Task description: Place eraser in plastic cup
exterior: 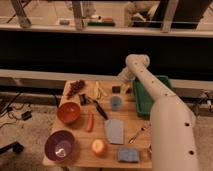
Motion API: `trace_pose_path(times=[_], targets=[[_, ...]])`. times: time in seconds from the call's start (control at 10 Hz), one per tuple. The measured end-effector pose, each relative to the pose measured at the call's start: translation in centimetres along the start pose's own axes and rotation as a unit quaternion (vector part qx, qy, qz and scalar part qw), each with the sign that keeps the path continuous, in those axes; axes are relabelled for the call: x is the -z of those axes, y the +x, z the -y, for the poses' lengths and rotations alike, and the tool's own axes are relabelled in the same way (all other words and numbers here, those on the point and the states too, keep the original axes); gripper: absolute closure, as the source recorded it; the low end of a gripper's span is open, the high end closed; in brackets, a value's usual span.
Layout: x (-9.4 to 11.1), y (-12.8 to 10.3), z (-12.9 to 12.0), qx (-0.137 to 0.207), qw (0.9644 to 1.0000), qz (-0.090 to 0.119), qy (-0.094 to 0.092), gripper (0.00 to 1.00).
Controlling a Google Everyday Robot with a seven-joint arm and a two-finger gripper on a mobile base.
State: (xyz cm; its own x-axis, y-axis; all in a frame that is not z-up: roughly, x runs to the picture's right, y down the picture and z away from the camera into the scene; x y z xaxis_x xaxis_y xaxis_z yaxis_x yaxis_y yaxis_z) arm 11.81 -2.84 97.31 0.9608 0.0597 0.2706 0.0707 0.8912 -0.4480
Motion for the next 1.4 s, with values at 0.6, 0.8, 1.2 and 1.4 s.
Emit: trace_pose_path(times=[0.6, 0.8, 1.2, 1.4], targets=[[-0.6, 0.4, -0.1, -0.010, 0.9999, 0.004, -0.013, 0.20], [-0.6, 0.5, -0.1, -0.011, 0.9999, 0.003, -0.013, 0.20], [-2.4, -0.1, 0.1, -0.014, 0.9998, -0.003, -0.015, 0.20], [-4.6, -0.4, 0.4, -0.023, 0.9996, -0.008, -0.011, 0.20]])
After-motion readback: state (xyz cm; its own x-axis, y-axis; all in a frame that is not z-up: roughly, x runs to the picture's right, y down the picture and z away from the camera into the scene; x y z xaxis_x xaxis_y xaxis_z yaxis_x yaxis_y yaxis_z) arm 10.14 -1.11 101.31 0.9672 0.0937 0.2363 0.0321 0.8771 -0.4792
